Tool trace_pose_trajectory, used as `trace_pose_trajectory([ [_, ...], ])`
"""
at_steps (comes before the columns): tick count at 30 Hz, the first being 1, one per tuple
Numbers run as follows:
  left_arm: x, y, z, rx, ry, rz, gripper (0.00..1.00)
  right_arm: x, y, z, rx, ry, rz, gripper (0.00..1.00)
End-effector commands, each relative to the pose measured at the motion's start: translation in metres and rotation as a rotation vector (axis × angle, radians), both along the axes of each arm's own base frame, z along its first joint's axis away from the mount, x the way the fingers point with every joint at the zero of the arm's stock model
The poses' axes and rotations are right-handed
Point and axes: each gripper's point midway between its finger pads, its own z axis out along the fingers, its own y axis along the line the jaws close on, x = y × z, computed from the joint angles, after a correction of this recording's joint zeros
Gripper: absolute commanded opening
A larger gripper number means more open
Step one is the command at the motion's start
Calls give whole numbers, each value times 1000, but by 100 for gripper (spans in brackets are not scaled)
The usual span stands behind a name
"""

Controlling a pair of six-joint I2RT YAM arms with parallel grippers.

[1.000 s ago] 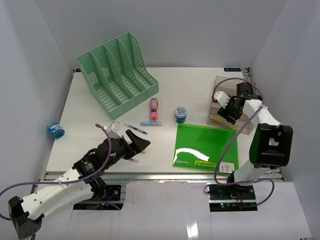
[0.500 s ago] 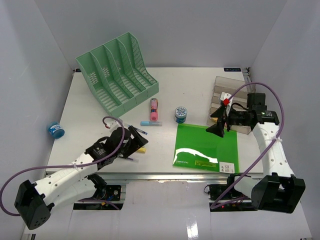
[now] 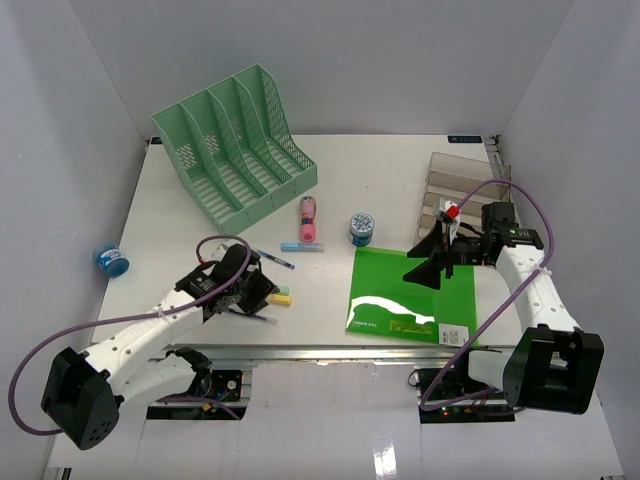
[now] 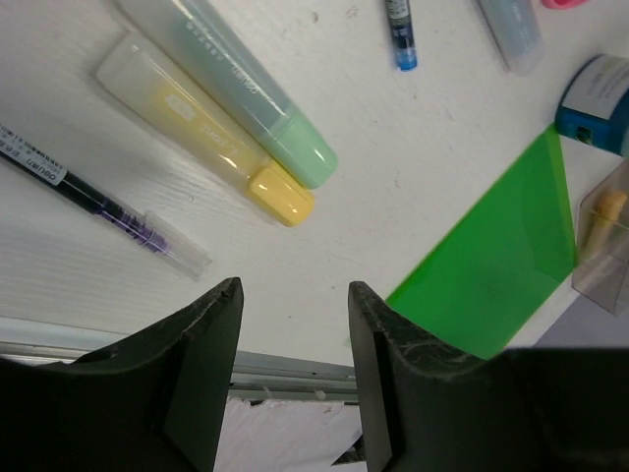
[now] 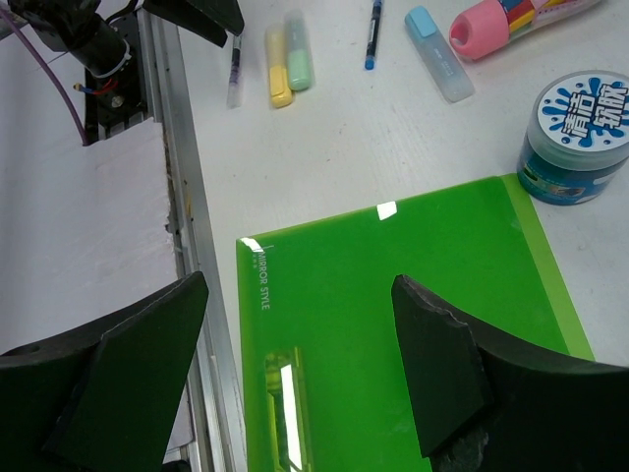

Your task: Organize the desk

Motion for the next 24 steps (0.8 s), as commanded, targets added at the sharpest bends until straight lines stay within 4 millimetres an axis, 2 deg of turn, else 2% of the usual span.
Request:
trace_pose_trajectory([
  [1,-2,5,-1,-7,88,114,54,-4,1,6,21,-41,7,82],
  [12,12,3,-24,8,205,157,52,-2,-6,7,18,-52,-24,82],
  [19,28,4,-30,28,229,168,52,-1,-10,5,25,-46,-44,82],
  [24,29,5,-38,41,260,163,51,-1,-13,7,37,-43,-50,82],
])
